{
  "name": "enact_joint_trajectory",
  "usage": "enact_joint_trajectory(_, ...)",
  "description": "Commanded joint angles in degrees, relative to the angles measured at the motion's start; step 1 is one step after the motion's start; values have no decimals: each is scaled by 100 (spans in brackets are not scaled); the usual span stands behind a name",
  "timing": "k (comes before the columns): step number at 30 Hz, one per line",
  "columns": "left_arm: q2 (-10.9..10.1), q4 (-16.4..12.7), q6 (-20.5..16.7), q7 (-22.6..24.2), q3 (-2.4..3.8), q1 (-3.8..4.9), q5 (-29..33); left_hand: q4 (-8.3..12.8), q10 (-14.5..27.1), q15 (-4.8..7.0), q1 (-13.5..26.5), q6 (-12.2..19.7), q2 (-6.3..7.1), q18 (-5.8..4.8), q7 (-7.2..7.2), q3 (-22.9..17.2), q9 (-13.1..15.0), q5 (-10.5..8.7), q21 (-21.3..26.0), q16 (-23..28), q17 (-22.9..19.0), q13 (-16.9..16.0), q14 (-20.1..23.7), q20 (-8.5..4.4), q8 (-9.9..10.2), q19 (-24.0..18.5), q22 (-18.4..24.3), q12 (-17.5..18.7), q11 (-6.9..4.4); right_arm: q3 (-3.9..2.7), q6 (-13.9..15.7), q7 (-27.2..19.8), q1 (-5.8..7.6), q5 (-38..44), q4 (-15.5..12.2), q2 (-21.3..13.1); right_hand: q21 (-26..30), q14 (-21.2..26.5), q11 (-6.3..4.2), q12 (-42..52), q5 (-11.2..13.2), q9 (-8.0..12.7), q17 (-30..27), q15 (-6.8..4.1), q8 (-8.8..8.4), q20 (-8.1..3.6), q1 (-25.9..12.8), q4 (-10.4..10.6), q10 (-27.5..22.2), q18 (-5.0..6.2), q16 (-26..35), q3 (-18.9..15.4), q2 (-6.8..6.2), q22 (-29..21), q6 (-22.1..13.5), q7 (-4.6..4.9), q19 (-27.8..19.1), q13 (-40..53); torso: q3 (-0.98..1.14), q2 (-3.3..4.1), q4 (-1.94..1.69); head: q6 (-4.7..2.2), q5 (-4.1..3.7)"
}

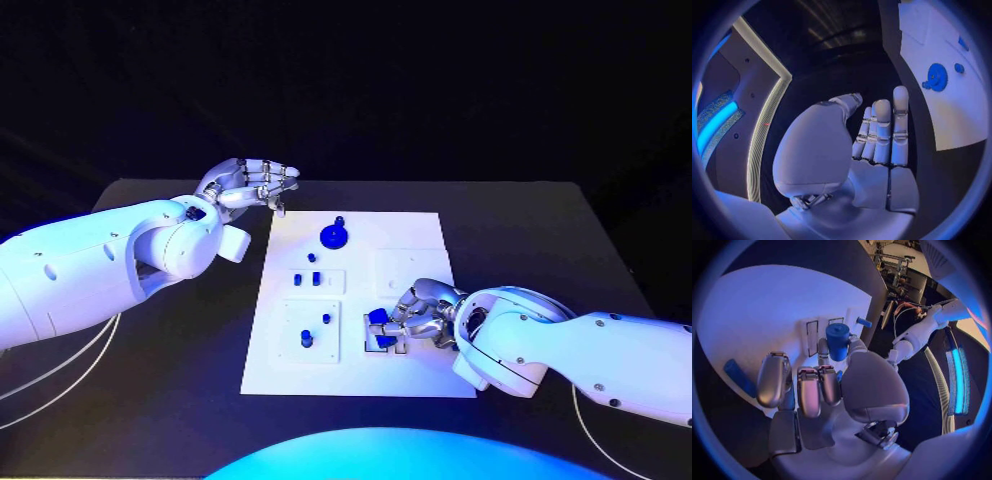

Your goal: Assemble the parts on the task board

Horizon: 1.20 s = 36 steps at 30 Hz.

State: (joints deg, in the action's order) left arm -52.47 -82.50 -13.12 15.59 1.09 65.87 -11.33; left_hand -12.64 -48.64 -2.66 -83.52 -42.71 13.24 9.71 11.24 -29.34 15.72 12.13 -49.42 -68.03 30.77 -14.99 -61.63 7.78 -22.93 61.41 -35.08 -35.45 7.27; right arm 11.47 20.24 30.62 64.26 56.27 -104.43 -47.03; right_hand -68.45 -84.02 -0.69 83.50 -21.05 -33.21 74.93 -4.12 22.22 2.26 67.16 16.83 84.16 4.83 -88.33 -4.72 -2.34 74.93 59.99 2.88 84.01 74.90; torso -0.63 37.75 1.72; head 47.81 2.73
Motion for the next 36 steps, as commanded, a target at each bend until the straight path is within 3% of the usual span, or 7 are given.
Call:
enact_joint_trajectory(1, 1, -17, 81, 16, 4, 8, 19, -21, 36, -17, 50, 22, 0, 89, 1, 19, -6, -4, 21, -31, -5, 6, 13, 24, -39, 4, 9, -38, -1, 16, -139, 18, -24, 58, 25, 3, 29, -494, -38, -27, 107, -12, 952, -45, 30, -55, -124, -4, 204, -104, -9, -69, -13, 999, 32, 20, 82, 864, -2, 1, 0, 7, 5)
enact_joint_trajectory(2, 1, -17, 80, 15, 4, 8, 19, -21, 36, -17, 50, 22, 0, 89, 1, 19, -6, -4, 21, -31, -5, 6, 13, 24, -39, 4, 9, -38, -1, 16, -138, 16, -25, 61, 25, 4, 35, -495, -39, -32, 273, -29, 959, -45, 44, -54, -199, -6, 203, -104, -10, -126, -1, 999, 32, 19, 81, 864, -3, -1, 2, 8, 7)
enact_joint_trajectory(12, -4, -17, 83, 7, 4, 8, 18, -21, 36, -17, 50, 22, 0, 89, 1, 19, -6, -4, 21, -31, -5, 6, 13, 24, -39, 4, 9, -38, -1, 16, -169, -7, -33, 82, -15, -2, 80, -492, -33, -65, 811, -107, 945, -40, 100, -49, -451, 3, 191, -97, -3, -421, -38, 991, 0, 25, 74, 856, 0, -2, 3, 21, 26)
enact_joint_trajectory(26, -7, -17, 47, 29, 4, 8, 17, -23, 45, -15, 44, 30, -8, 89, 1, 18, -18, -4, 24, -36, -10, 16, 13, 21, -48, 8, 12, -50, -2, 16, -163, -72, -36, 91, -22, -42, 122, -490, -27, -92, 1179, -157, 932, -34, 132, -44, -713, 12, 181, -92, 3, -497, -133, 983, -34, 31, 65, 848, 1, 1, 4, 21, 36)
enact_joint_trajectory(33, -9, -16, 44, 30, 4, 8, 17, -23, 46, -15, 43, 32, -8, 89, 1, 19, -20, -5, 24, -37, -11, 18, 13, 21, -49, 9, 13, -53, -2, 16, -228, -189, -36, 97, -90, -105, 113, -491, -25, -95, 1237, -168, 941, -33, 138, -43, -747, 7, 180, -94, 1, -463, -107, 986, -41, 31, 68, 849, 1, 1, 2, 22, 34)
enact_joint_trajectory(36, -11, -17, 47, 29, 4, 8, 17, -23, 46, -15, 43, 32, -8, 89, 1, 19, -20, -5, 24, -37, -11, 18, 13, 21, -49, 9, 13, -53, -2, 16, -326, -269, -36, 98, -151, -164, 113, -493, -31, -80, 1024, -186, 949, -37, 149, -45, -498, -20, 192, -94, -1, -400, 1, 988, -52, 27, 70, 869, 1, -1, 0, 23, 35)
